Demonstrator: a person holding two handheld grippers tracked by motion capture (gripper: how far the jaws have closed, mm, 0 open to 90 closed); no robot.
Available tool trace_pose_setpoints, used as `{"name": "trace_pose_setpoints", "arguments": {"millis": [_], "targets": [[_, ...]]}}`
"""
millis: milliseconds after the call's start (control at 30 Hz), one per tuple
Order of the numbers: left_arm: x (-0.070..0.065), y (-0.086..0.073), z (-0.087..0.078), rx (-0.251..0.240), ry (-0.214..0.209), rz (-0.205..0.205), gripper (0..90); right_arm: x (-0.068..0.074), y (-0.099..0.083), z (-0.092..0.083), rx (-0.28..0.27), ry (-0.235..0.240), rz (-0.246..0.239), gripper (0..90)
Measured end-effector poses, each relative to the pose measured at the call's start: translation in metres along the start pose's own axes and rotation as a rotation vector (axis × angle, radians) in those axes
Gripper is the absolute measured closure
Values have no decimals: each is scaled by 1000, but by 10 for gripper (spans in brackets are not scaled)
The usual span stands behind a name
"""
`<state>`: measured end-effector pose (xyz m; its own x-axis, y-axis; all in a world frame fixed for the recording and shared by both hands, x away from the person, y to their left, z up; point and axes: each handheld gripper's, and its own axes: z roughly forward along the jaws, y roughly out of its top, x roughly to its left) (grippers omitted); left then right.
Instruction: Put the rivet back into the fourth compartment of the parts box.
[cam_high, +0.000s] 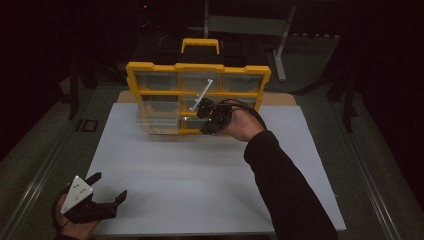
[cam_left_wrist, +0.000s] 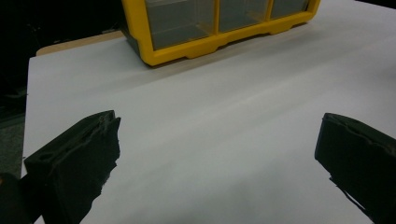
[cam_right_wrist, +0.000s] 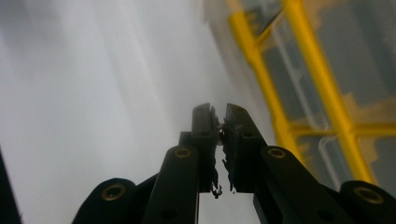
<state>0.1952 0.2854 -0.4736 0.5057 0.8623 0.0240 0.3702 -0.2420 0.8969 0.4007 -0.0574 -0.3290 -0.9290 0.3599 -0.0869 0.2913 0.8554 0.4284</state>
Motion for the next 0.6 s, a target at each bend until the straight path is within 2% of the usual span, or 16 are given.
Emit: {"name": "trace_pose_setpoints", "arguments": {"millis": [67,167,200,233,267,300,400,433,500,600], "targets": [[0,0,0,0,-1,1,7,-1,3,-3,-47,-6,5,827],[0,0,0,-1,0,-1,7,-3,6,-9,-149,2,25,827],[1,0,0,-2,0,-2,7,-3,6,-9,-149,2,25,827],[0,0,0,-3,1,-2,7,-5,9,-13,-222,-1,49,827],[0,0,0,-3,1,-2,7,-5,9,-13,-222,-1,49,827],[0,0,0,-3,1,-1,7,-6,11,-16,-271,0,68,827],[0,0,0,-2,1,0,7,-6,15,-17,-302,0,82,827],[0,0,0,-2,1,-1,7,-6,18,-18,-338,3,96,827],[0,0,0,-6,1,-3,7,-6,23,-18,-370,12,114,827],[0,0,0,-9,2,-4,7,-5,30,-16,-394,22,134,828]]}}
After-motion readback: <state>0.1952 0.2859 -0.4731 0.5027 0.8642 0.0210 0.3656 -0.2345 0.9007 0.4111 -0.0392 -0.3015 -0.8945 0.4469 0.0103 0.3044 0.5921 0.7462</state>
